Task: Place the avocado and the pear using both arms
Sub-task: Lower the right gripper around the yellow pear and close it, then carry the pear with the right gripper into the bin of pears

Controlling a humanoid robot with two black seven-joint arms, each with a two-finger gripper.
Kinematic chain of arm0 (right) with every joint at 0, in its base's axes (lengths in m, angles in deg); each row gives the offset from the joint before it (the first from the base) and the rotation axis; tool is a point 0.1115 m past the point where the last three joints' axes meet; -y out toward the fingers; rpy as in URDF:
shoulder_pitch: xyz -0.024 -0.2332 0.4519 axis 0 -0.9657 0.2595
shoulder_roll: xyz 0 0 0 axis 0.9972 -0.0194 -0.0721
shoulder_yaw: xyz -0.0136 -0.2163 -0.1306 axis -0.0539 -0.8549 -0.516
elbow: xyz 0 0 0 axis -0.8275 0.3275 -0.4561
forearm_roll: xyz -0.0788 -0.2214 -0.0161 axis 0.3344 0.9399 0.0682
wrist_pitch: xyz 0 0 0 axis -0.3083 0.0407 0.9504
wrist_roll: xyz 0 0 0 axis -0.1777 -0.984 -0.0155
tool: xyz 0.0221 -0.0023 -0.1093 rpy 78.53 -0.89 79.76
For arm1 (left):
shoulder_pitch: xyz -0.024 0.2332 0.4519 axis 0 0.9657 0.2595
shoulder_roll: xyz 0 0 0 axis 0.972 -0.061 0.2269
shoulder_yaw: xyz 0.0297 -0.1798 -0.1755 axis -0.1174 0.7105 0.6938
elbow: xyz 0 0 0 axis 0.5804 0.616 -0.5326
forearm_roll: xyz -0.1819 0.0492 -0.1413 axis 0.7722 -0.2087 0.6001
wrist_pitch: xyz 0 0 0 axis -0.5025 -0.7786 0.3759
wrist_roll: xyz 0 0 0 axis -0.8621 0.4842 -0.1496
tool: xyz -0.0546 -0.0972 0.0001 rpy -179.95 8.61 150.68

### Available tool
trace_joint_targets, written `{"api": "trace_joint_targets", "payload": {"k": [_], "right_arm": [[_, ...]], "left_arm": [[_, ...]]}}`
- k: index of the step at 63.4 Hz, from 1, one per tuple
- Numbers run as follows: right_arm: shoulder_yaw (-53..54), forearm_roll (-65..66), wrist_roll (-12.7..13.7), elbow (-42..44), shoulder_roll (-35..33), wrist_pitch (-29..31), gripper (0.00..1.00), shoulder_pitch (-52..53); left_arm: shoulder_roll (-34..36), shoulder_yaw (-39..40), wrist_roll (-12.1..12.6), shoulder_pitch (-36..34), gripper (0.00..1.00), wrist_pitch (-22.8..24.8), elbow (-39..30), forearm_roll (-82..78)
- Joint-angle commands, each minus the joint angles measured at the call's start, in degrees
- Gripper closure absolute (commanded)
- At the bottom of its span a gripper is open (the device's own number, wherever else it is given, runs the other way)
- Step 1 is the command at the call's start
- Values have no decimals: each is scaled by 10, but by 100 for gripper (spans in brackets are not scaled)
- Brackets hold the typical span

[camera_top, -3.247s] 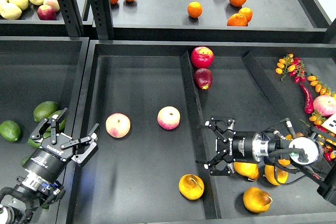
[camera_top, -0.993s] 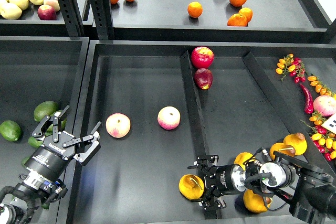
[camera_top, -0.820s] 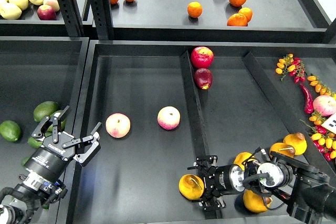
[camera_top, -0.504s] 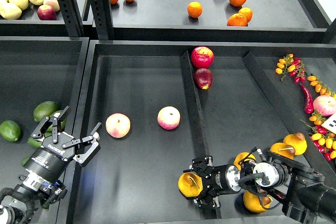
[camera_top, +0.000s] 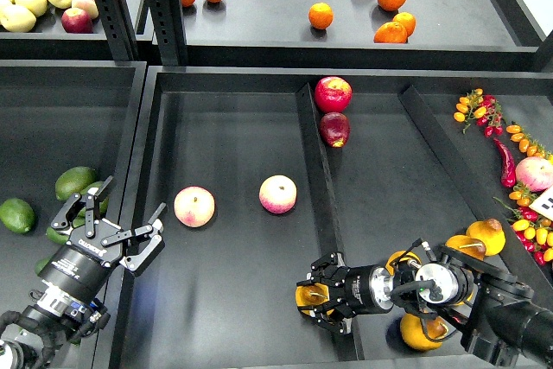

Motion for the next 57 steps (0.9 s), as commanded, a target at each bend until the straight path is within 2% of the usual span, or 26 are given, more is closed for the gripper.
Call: {"api": "trace_joint_targets", "payload": {"k": [1,31,46,57], "right_arm": [[12,-1,0,-3,1,0,79,-1],[93,-4,0,-78,-24,-11,84,-1],[96,-8,0,-122,-81,-12,84,-3],[98,-27,0,-175,-158,-12,84,-20]], "left_arm": [[0,-1,0,0,1,0,0,0],[0,-7,0,0,1,0,1,0],[0,-18,0,0,1,0,1,0],[0,-22,0,0,1,0,2,0]]}}
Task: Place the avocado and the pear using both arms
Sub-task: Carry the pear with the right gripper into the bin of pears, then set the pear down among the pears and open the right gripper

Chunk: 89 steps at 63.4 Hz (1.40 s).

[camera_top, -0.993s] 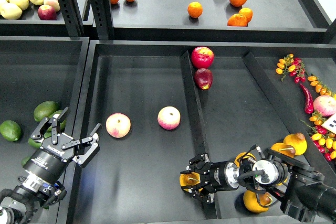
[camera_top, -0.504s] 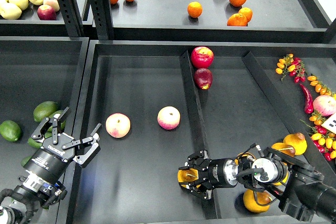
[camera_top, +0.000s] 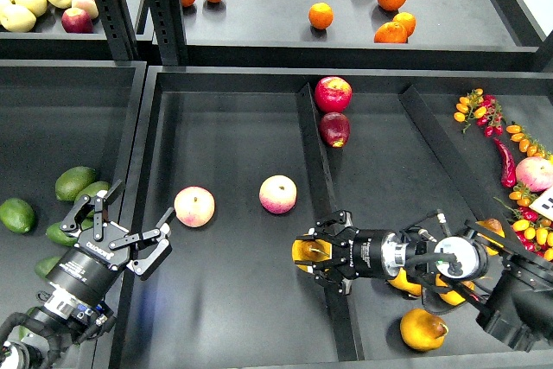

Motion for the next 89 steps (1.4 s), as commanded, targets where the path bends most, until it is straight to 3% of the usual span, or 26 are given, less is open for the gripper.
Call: {"api": "trace_joint_targets", "payload": {"k": [1,37,89], "right_arm": [[0,-11,0,-30,-48,0,84,-11],[-1,-13,0,-92,-145,7,83,-91],[-1,9,0,-85,-150,10,78,-149]], "left_arm": [[0,-2,0,0,1,0,1,0],[0,-5,0,0,1,0,0,0],[0,-5,0,0,1,0,-1,0]]}}
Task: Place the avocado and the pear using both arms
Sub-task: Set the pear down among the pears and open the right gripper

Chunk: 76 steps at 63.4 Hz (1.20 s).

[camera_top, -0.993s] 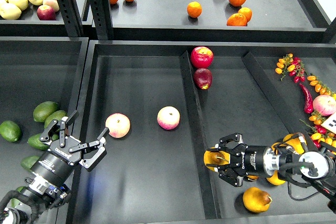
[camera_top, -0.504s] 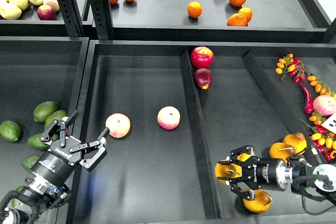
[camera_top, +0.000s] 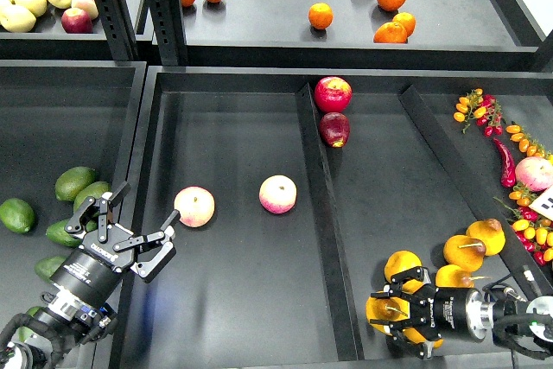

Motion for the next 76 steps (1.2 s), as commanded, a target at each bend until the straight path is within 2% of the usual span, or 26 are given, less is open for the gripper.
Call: {"api": "trace_joint_targets", "payload": {"k": [1,13,27,46,55,56,76], "right_arm": [[0,6,0,2,1,0,78,-2],[0,9,0,4,0,-1,74,-3],[-1,20,0,4,-1,-1,50,-4],[-1,20,0,6,0,-2,29,-10],[2,12,0,5,1,-9,7,-10],[3,4,0,2,3,-10,1,-9],[43,-52,0,-13,4,-10,1,-4]], "left_arm": [[0,1,0,0,1,0,-1,0],[0,2,0,1,1,0,-2,0],[0,3,0,5,1,0,-3,0],[0,2,0,7,1,0,-5,0],[0,2,0,7,1,0,-5,0],[0,2,0,7,1,0,-5,0],[0,0,0,7,1,0,-4,0]]}}
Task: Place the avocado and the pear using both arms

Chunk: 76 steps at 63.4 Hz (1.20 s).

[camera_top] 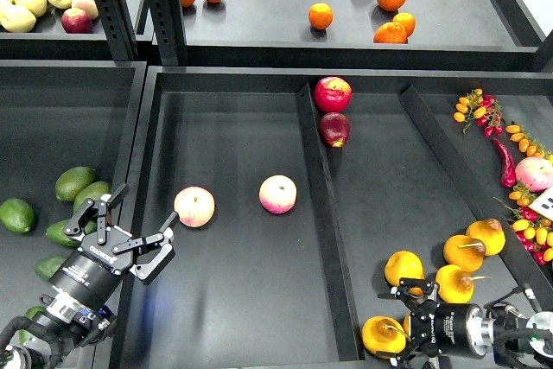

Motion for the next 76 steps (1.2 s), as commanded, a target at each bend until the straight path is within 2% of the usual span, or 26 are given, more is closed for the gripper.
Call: {"api": "trace_joint_targets", "payload": {"k": [1,10,24,32,42,57,69,76], "right_arm": [[22,-16,0,-9,0,-1,1,2],[67,-40,0,-15,5,-18,1,7],[147,-46,0,-21,58,-51,1,8],[244,-45,0,-19,133,-107,1,7],[310,-41,0,-18,192,-151,1,7],[376,-35,0,-13,263,-169,1,3],[455,-5,0,7,361,-179,1,-6],[486,13,0,8,390,-199,1,-20]], "left_arm": [[0,0,0,0,1,0,1,0],[0,-1,0,0,1,0,1,0],[0,-2,0,0,1,0,0,0],[0,-2,0,0,1,0,0,0],[0,-4,0,0,1,0,0,0],[0,-7,0,0,1,0,0,0],[0,-11,0,0,1,0,0,-3],[0,-15,0,0,1,0,0,-4]]}}
